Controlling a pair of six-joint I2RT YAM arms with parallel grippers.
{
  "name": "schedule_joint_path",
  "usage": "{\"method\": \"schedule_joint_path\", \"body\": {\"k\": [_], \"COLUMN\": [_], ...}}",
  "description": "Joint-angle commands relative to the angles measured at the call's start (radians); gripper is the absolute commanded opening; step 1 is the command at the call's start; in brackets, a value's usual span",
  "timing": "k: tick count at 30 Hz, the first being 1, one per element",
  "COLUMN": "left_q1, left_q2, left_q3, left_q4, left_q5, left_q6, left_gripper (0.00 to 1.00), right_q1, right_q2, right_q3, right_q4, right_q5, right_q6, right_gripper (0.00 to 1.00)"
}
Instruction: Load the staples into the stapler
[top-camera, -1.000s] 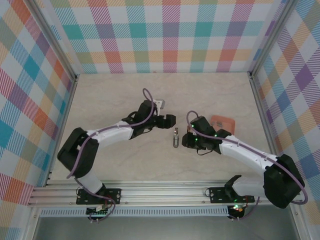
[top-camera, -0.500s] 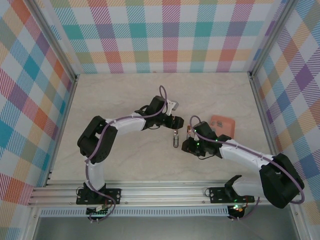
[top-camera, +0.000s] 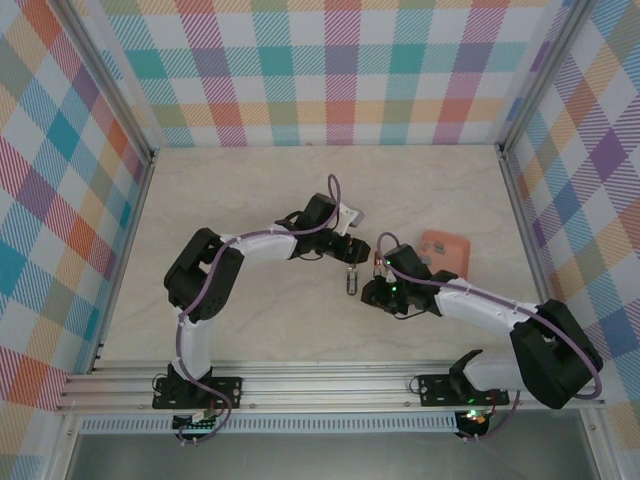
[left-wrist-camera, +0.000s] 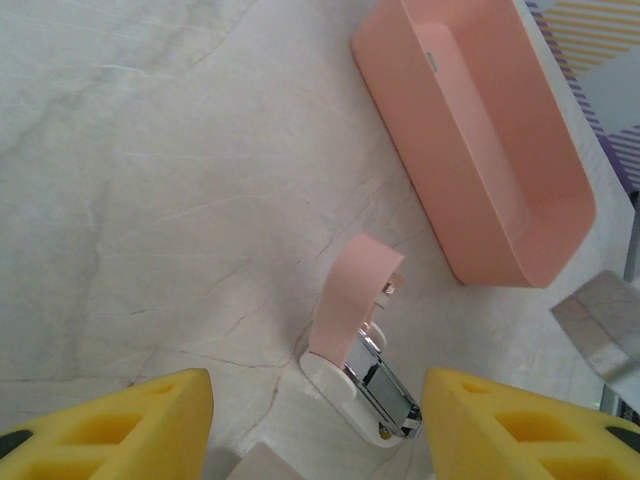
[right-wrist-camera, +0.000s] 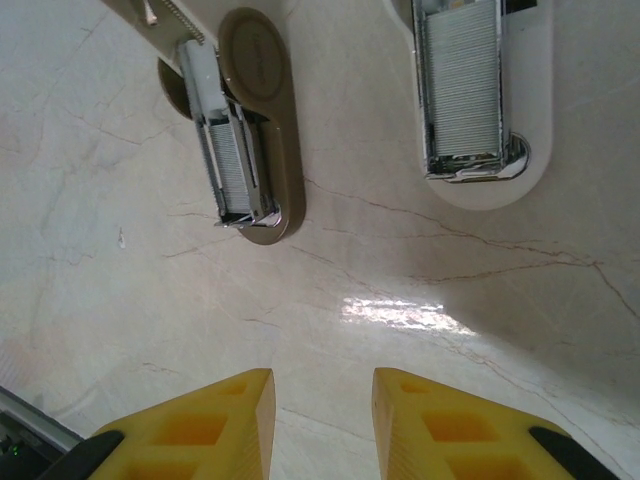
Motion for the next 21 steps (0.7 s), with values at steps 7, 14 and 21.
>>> {"method": "schedule_joint_path", "body": {"k": [7, 14, 21], "left_q1": [-0.015, -0.02, -0.021], "left_q2": [-0.019, -0.054, -0.097], "left_q3": [-0.026, -0.087, -0.151], "left_q4": [0.028, 0.064, 0.09], "left_q5": [0.094, 0.134, 0.149], "left_q6": [0.064, 0.097, 0.121], "left_gripper": [0.55, 0.52, 0.5], "right_q1": [-0.004, -0.004, -0.004], "right_q2": [0.035, 0.055, 0.063], "right_q3": [-0.009, -0.006, -0.004], "right_q4": [0.031, 0.031, 0.025], "right_q5": [-0.018, -0.017, -0.006], "right_q6": [0.02, 0.024, 0.027], "right_gripper": [0.31, 0.31, 0.31]}}
